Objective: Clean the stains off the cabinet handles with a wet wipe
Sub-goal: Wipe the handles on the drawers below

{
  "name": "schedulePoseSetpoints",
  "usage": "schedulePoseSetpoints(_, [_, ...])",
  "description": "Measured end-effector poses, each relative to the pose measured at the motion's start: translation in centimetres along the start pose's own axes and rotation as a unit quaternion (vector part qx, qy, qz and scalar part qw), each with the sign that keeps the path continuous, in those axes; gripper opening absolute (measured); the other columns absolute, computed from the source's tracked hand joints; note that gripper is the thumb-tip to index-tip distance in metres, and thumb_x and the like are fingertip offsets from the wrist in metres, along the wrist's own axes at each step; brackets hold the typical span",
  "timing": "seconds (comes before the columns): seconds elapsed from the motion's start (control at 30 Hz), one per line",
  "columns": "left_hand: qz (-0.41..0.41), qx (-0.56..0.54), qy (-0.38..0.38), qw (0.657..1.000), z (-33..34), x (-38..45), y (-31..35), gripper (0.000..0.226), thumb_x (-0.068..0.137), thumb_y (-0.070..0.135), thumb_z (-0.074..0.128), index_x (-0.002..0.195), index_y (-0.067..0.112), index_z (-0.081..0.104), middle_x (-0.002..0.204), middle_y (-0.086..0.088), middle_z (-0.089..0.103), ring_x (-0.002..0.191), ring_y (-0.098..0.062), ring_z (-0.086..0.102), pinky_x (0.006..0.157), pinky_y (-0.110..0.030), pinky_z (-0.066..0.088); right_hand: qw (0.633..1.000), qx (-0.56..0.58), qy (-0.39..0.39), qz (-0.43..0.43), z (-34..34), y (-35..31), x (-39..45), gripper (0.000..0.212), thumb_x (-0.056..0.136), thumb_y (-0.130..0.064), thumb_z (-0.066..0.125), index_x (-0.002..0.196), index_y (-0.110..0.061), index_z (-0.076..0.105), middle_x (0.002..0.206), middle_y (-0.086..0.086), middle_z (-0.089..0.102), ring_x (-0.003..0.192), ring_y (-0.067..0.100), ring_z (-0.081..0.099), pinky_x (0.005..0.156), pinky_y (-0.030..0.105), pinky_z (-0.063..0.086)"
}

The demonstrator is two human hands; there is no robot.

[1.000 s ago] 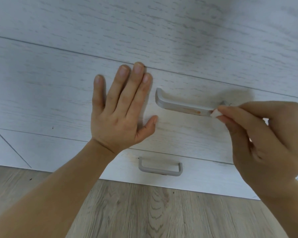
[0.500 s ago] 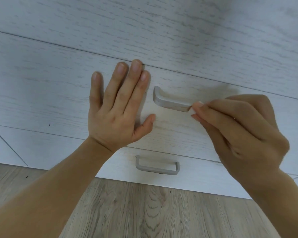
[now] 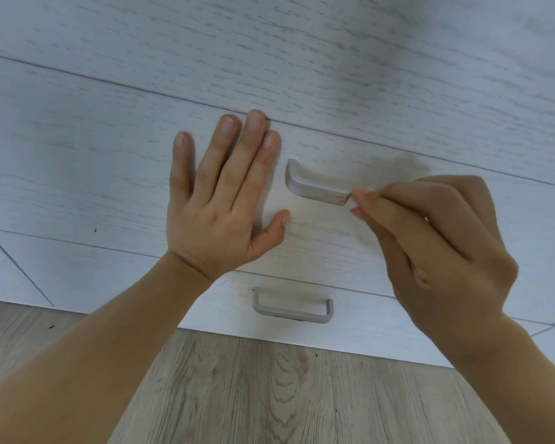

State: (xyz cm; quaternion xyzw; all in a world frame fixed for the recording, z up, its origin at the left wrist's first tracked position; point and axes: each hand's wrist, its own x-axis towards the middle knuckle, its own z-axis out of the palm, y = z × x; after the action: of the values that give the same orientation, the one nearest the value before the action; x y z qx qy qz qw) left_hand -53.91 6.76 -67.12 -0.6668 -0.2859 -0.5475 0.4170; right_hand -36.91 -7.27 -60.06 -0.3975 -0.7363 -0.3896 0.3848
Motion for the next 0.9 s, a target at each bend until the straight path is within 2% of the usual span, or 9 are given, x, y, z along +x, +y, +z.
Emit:
schedulePoseSetpoints(0.07, [0.002, -0.002, -0.001, 1.000, 0.0, 0.0, 0.0, 0.076, 0.092, 0.051, 0.032, 0.152, 0.006, 0.017, 0.159, -0.005, 0.006, 0.146, -0.022, 0.008, 0.118, -0.047, 0.008, 1.000, 0.006, -0.003, 0.008, -0.7, 0.2, 0.1, 0.007, 0.088, 0.003, 0.070, 0.095, 0.003, 0.072, 0.076, 0.011, 0.068, 0.074, 0.019, 0.051, 0.069, 0.025, 0.042])
schedulePoseSetpoints(0.1, [0.002, -0.002, -0.003, 1.000, 0.0, 0.0, 0.0, 0.077, 0.092, 0.051, 0.032, 0.152, 0.006, 0.017, 0.159, -0.005, 0.006, 0.146, -0.022, 0.008, 0.118, -0.047, 0.008, 1.000, -0.003, -0.001, 0.005, -1.1, 0.3, 0.2, 0.007, 0.089, 0.002, 0.069, 0.095, 0.003, 0.072, 0.076, 0.011, 0.068, 0.074, 0.019, 0.051, 0.069, 0.025, 0.040])
schedulePoseSetpoints(0.3, [0.001, -0.003, 0.000, 1.000, 0.0, -0.1, 0.0, 0.076, 0.092, 0.051, 0.031, 0.151, 0.006, 0.017, 0.159, -0.005, 0.006, 0.146, -0.022, 0.009, 0.118, -0.047, 0.009, 1.000, -0.003, -0.017, -0.011, -0.2, 0.1, 0.5, 0.007, 0.090, -0.002, 0.069, 0.093, 0.002, 0.073, 0.078, 0.010, 0.069, 0.075, 0.019, 0.051, 0.065, 0.034, 0.041])
schedulePoseSetpoints(0.43, [0.001, -0.004, -0.001, 1.000, 0.0, 0.0, -0.1, 0.077, 0.092, 0.051, 0.033, 0.151, 0.006, 0.018, 0.159, -0.005, 0.006, 0.146, -0.022, 0.009, 0.118, -0.047, 0.009, 1.000, 0.013, -0.018, -0.008, 0.3, 0.2, 0.5, 0.007, 0.090, -0.002, 0.069, 0.089, 0.002, 0.074, 0.076, 0.010, 0.068, 0.074, 0.020, 0.051, 0.064, 0.035, 0.040])
schedulePoseSetpoints(0.6, [-0.001, 0.000, -0.001, 1.000, 0.0, 0.0, -0.1, 0.077, 0.091, 0.051, 0.032, 0.151, 0.006, 0.017, 0.159, -0.005, 0.005, 0.146, -0.021, 0.008, 0.118, -0.046, 0.008, 0.999, 0.048, -0.019, 0.004, 0.8, -0.4, 0.8, 0.004, 0.089, 0.001, 0.070, 0.090, 0.003, 0.073, 0.076, 0.009, 0.068, 0.078, 0.016, 0.050, 0.072, 0.024, 0.040])
schedulePoseSetpoints(0.7, [0.002, -0.006, -0.001, 1.000, 0.0, -0.1, 0.0, 0.077, 0.091, 0.052, 0.033, 0.152, 0.006, 0.017, 0.159, -0.005, 0.006, 0.146, -0.022, 0.008, 0.118, -0.047, 0.008, 0.996, 0.073, -0.037, 0.030, 0.7, -0.4, 0.8, 0.004, 0.089, -0.002, 0.070, 0.091, 0.000, 0.074, 0.078, 0.007, 0.067, 0.080, 0.013, 0.049, 0.075, 0.023, 0.041])
schedulePoseSetpoints(0.8, [0.003, -0.004, 0.000, 1.000, 0.0, -0.1, 0.0, 0.077, 0.091, 0.051, 0.033, 0.151, 0.006, 0.018, 0.159, -0.006, 0.006, 0.146, -0.022, 0.009, 0.118, -0.047, 0.008, 0.999, 0.037, -0.015, 0.015, 0.8, -0.5, 0.5, 0.005, 0.087, 0.003, 0.071, 0.092, 0.004, 0.073, 0.079, 0.010, 0.069, 0.079, 0.016, 0.050, 0.071, 0.025, 0.043])
schedulePoseSetpoints(0.9, [0.003, 0.001, 0.002, 1.000, 0.0, 0.0, -0.1, 0.077, 0.091, 0.051, 0.033, 0.151, 0.006, 0.018, 0.159, -0.006, 0.006, 0.146, -0.022, 0.010, 0.118, -0.047, 0.009, 0.995, 0.083, -0.019, 0.051, 1.3, -0.9, 0.6, 0.004, 0.088, 0.000, 0.070, 0.091, 0.001, 0.073, 0.079, 0.010, 0.066, 0.081, 0.013, 0.048, 0.076, 0.019, 0.042])
